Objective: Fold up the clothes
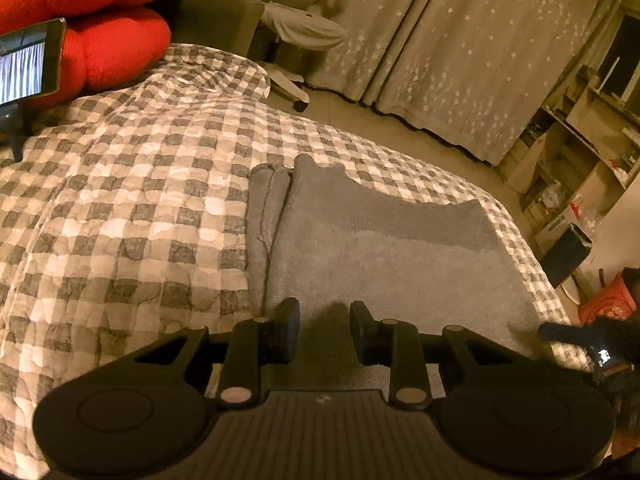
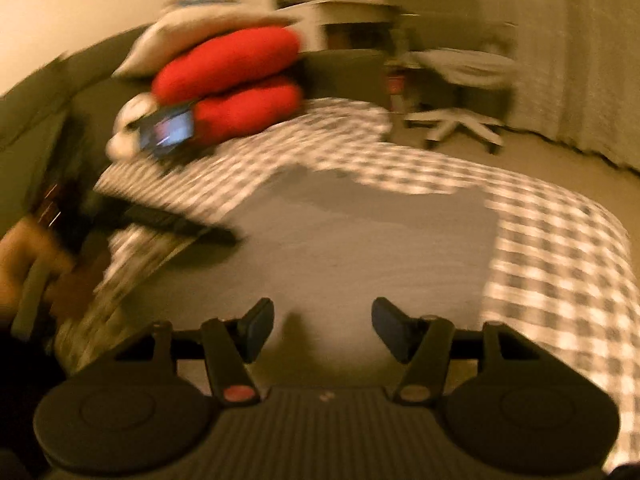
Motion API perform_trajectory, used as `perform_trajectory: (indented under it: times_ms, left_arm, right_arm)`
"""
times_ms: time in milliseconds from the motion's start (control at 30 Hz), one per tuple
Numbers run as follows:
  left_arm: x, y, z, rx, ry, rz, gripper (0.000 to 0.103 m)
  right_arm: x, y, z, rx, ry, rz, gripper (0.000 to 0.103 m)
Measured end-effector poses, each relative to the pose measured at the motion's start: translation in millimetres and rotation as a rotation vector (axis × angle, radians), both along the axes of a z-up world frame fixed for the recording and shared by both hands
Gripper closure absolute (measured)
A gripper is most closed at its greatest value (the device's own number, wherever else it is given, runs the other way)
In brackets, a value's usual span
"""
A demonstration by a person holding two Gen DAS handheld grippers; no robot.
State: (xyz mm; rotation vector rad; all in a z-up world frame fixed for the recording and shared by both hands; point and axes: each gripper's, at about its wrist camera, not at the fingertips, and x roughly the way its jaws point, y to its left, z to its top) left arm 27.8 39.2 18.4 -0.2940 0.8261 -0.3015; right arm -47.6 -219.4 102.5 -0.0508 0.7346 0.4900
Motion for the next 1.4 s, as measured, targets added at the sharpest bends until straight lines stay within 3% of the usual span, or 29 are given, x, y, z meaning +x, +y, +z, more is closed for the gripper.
perform_trajectory:
  times_ms: [167,300,500,767,867,1033,1100,1400]
  left_arm:
    - [-0.1,-1.6,-1.0,0.012,-0.004,-0.003,0.075]
    - [-0.2,-1.6,-1.0,0.012,-0.003,-0.002,0.075]
    - [-0.6,-1.5,-1.1,0.014,-0.004,-0.002,0.075]
    - [-1.3,-2.4,-1.4,0.022,-0.007,-0.005,0.075]
    - [-0.8,-2.2,-1.6,0.022,-0.006,-0.006,0.075]
    - [0.1,-1.1,-1.5,0.02,-0.002,-0.009,0.075]
    - [0.7,1.0,-1.1,0.01,0.002,-0.008,0.075]
    - [-3.8,14.9,9.7,-0.01,-0.008,-0.006,0.075]
  right_arm:
    - [-19.5,29.7,-5.2,-0.084,-0.025,0.176,0.046]
    - [-33.4,43.1,-10.6,-0.176,-0.058,0.249,0.043]
    - [-54.6,52.7,-14.0,-0.249,-0.123,0.35,0.029]
    - [-56.8,64.6,-38.1,-0.456,-0.164,0.35,0.032]
    - [-55.4,63.2,-37.8,-0.461,-0.177,0.346,0.044]
    - [-51.4,58.9,-31.0,-0.418,-0.184,0.33,0.078]
    - [-49.7,56.5,-26.5,-0.39,-0.189,0.317,0.084]
    - [-44.0,45.3,-12.9,-0.303,-0.205,0.262,0.085]
